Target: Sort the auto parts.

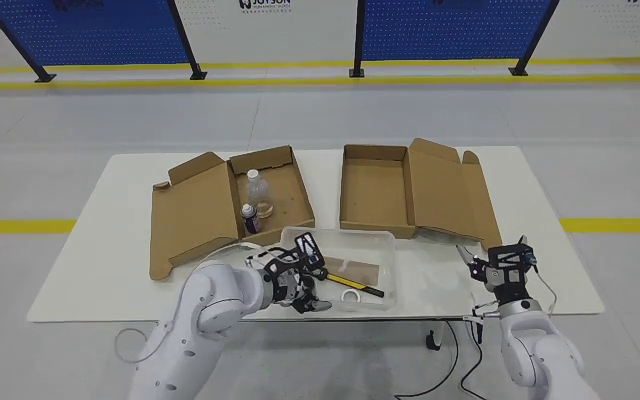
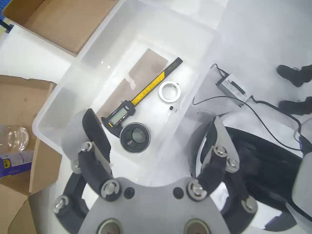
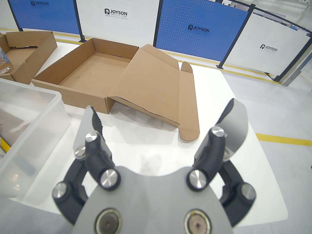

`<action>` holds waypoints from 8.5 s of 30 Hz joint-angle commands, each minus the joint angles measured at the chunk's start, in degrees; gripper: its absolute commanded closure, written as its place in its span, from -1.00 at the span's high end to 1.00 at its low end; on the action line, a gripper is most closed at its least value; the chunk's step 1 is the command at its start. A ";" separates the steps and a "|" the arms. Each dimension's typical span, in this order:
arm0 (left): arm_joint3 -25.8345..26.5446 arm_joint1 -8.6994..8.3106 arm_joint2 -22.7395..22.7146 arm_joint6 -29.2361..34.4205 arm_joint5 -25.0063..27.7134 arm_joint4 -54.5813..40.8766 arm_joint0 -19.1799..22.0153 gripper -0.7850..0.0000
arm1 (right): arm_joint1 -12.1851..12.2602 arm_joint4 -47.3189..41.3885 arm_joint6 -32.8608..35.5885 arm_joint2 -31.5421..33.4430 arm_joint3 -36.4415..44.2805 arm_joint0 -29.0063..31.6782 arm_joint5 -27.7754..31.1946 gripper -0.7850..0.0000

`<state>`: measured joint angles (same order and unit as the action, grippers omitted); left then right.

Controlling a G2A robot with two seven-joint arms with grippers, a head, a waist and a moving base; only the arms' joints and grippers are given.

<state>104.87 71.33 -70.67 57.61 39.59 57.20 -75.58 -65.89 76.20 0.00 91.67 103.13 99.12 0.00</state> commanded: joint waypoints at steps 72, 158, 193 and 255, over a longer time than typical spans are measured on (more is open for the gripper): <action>-31.99 -7.16 31.70 13.18 -8.20 -25.98 35.92 -0.14 | 0.00 0.00 0.00 0.00 0.00 0.00 0.00 1.00; -1.02 -12.46 14.73 5.77 -14.86 -24.44 19.20 -1.00 | 0.00 0.00 0.00 0.00 0.00 0.00 0.00 1.00; -23.71 -7.63 22.40 -7.52 -28.98 -5.43 34.06 -1.00 | 0.00 0.00 0.00 0.00 0.00 0.00 0.00 1.00; -66.83 9.45 38.91 -11.79 -20.22 -3.32 53.69 -1.00 | 0.00 0.00 0.00 0.00 0.00 0.00 0.00 1.00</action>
<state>38.63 80.50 -31.87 45.71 18.83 53.97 -22.09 -65.89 76.20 0.00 91.67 103.13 99.12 0.00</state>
